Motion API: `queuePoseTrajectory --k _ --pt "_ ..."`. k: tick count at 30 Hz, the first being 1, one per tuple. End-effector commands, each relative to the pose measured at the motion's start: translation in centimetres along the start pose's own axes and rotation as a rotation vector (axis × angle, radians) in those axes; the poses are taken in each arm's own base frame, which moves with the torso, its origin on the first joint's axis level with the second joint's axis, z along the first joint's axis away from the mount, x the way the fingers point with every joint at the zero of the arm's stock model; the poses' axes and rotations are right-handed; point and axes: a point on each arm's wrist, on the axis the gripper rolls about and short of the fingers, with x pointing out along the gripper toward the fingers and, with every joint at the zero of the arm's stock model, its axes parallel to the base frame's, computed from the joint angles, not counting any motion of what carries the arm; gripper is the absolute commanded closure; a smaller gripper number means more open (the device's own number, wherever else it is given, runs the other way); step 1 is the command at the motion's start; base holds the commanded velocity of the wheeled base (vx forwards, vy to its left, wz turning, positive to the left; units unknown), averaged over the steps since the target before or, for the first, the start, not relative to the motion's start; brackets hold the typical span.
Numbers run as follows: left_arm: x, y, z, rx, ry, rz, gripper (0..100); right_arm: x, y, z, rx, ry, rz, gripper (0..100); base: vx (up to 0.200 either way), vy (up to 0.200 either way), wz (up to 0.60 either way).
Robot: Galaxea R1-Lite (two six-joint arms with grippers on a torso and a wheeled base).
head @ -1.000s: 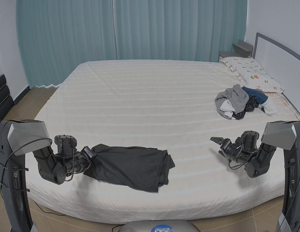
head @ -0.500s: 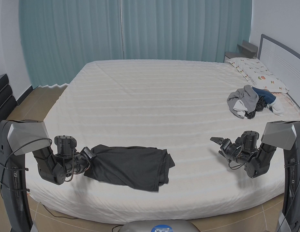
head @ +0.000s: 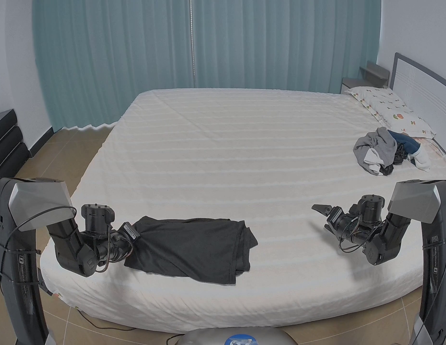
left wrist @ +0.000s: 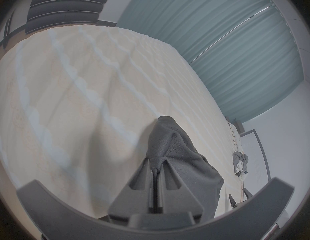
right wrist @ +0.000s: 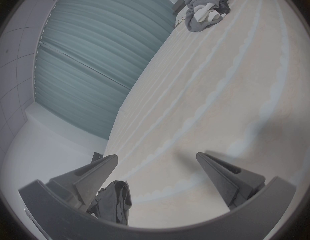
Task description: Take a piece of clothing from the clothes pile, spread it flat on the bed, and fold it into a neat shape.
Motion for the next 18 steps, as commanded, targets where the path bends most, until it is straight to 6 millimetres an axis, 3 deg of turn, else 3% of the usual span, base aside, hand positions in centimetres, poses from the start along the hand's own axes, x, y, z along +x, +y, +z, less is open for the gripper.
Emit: queuePoseTrajectory --k 1,7,8,18 --pt "-0.2 -0.13 -0.15 -0.001 0.009 0.003 100 0.0 0.02 0.0 -0.001 0.0 0.001 0 0.0 0.0 0.0" --pt "-0.42 -0.03 -0.68 0.001 0.029 0.015 100 0.04 0.0 -0.01 -0.001 0.0 0.001 0 0.0 0.0 0.0" --pt "-0.43 -0.09 -0.84 0.003 0.033 0.016 0 0.02 -0.02 -0.04 0.0 0.001 0.0 0 0.0 0.0 0.0" --pt "-0.41 -0.17 -0.84 0.003 0.04 0.023 0 0.0 0.02 0.0 -0.001 0.0 0.001 0 0.0 0.0 0.0"
